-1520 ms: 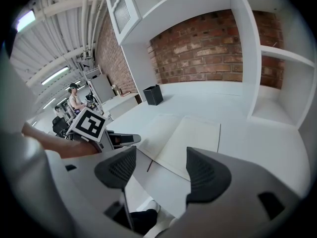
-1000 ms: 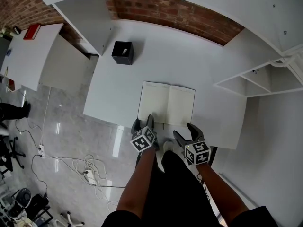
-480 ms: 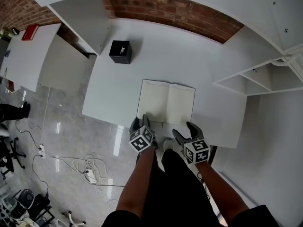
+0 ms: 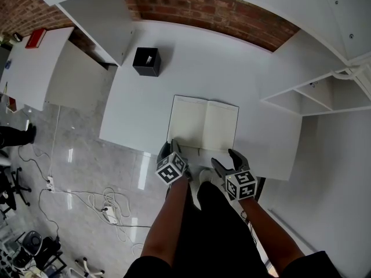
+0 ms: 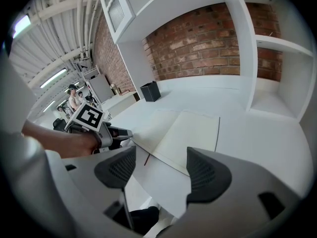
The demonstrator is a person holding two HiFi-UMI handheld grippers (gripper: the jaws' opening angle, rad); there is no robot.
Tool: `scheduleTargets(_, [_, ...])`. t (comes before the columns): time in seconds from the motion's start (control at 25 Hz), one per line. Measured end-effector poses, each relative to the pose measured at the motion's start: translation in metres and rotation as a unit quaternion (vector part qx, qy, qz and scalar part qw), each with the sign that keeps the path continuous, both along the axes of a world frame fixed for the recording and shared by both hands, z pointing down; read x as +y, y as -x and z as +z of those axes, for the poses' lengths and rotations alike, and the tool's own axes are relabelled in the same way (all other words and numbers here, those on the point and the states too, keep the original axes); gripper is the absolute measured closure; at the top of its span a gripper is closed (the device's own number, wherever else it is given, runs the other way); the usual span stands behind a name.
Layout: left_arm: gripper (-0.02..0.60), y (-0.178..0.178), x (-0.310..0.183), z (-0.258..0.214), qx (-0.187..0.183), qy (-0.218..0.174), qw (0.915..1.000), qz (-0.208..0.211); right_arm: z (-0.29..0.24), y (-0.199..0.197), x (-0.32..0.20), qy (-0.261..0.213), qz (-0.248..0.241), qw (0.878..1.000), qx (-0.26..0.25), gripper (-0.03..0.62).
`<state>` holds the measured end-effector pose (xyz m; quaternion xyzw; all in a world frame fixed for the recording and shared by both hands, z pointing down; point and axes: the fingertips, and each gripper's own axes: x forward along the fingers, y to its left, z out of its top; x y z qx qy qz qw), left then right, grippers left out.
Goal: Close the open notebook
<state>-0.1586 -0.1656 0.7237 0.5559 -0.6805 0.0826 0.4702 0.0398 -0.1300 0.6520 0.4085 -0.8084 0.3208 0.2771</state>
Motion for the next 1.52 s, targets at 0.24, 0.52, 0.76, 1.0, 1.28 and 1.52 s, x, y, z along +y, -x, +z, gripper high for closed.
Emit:
scheduleTargets(0.24, [0.485, 0.004, 0.002, 0.002, -0.025, 0.007, 0.9996, 0.013, 0.002, 0.003, 0.004, 0.001, -0.002, 1.0, 0.001, 0.29])
scheduleTargets(0.52, [0.413, 0.003, 0.003, 0.003, -0.078, 0.017, 0.9938, 0.077, 0.008, 0.01, 0.007, 0.003, -0.008, 1.0, 0.008, 0.29])
scheduleTargets(0.76, [0.385, 0.004, 0.002, 0.005, -0.083, 0.035, 0.9934, 0.07, 0.022, 0.021, -0.001, -0.014, -0.049, 0.998, 0.043, 0.289])
scheduleTargets(1.0, [0.382, 0.0, 0.001, 0.005, -0.103, 0.031, 0.991, 0.079, 0.037, 0.045, -0.012, -0.04, -0.117, 0.989, 0.078, 0.29])
scheduleTargets(1.28, [0.45, 0.0, 0.001, 0.005, -0.053, 0.019, 0.9951, 0.082, 0.043, 0.07, -0.022, -0.075, -0.174, 0.975, 0.114, 0.289])
scheduleTargets(1.52, [0.457, 0.004, 0.003, 0.003, -0.017, 0.005, 0.996, 0.087, 0.06, 0.099, -0.026, -0.127, -0.281, 0.933, 0.187, 0.284])
